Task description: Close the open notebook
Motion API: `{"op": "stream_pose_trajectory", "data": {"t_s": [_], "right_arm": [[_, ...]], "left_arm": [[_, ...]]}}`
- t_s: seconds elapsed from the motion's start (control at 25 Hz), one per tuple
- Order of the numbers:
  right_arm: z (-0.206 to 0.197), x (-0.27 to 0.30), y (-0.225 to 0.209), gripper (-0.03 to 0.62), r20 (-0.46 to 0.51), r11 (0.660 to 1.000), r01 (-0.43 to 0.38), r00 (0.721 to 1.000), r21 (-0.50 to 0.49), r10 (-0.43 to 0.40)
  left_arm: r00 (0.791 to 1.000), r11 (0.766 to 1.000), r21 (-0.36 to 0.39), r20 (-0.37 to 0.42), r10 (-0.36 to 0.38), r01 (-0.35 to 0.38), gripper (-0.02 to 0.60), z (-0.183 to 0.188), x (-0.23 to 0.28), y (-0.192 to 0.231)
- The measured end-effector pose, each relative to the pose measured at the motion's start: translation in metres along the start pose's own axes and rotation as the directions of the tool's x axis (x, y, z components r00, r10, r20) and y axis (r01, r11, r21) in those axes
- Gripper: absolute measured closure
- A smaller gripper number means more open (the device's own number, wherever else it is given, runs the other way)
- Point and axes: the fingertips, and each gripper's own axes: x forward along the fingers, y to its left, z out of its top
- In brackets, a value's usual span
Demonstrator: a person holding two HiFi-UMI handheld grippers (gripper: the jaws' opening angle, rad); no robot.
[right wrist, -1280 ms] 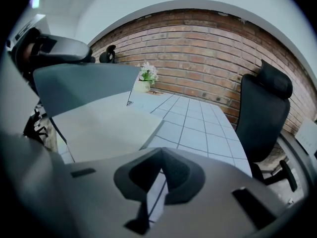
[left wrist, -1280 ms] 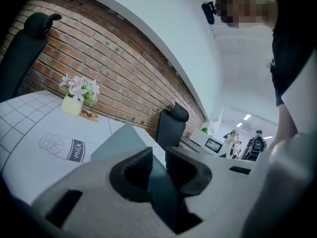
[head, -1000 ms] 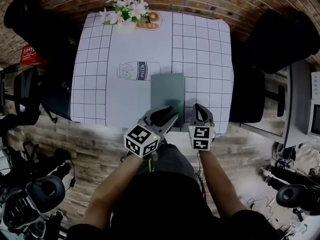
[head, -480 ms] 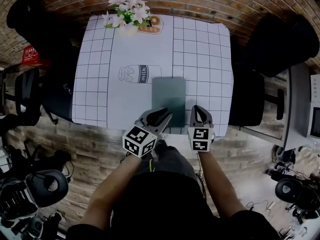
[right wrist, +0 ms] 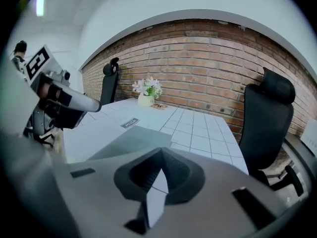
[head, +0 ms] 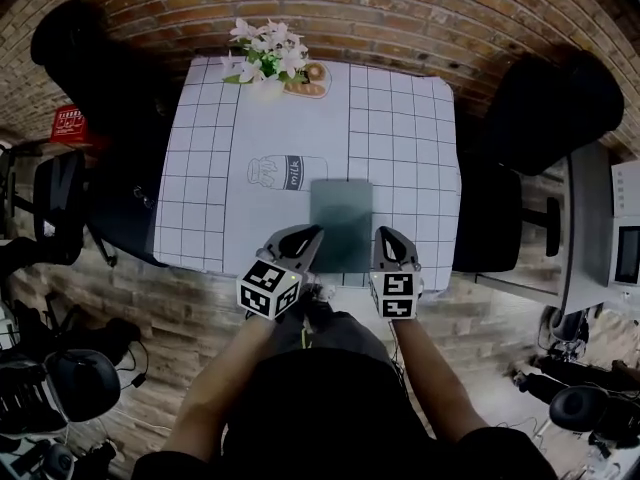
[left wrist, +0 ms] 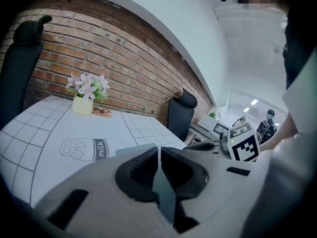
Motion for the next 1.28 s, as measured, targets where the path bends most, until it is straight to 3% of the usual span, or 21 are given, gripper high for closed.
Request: {"op": "stream_pose_trajectory", "data": {"t_s": [0.24,0.56,0.8,1.04,1.28], "right_arm": [[0.026,-0.009,0.011,0.580,0.049,1.000,-0.015,0.999,0.012,0.014],[0.078,-0.022,0.017,0.581,0.147,0.998,-0.034,0.989,0.055,0.026],[0.122,-0.035,0.008,0.580,0.229,0.994,-0.043,0.973,0.096,0.020],[0.157,-0.055,-0.009,0.581,0.308,0.991,-0.030,0.951,0.133,-0.013],[0.186,-0.081,-0.023,0.580,0.380,0.992,-0.007,0.924,0.124,-0.041]], "left_arm": [[0.993,0.996,0.010,0.076,0.089,-0.090,0.549,0.030,-0.033,0.029],[0.965,0.982,0.061,0.204,0.164,-0.180,0.552,0.085,-0.085,0.047],[0.922,0.966,0.079,0.326,0.210,-0.248,0.552,0.134,-0.130,0.057],[0.858,0.941,0.121,0.461,0.228,-0.315,0.555,0.182,-0.176,0.050],[0.825,0.914,0.194,0.525,0.211,-0.357,0.555,0.215,-0.201,0.034]]}}
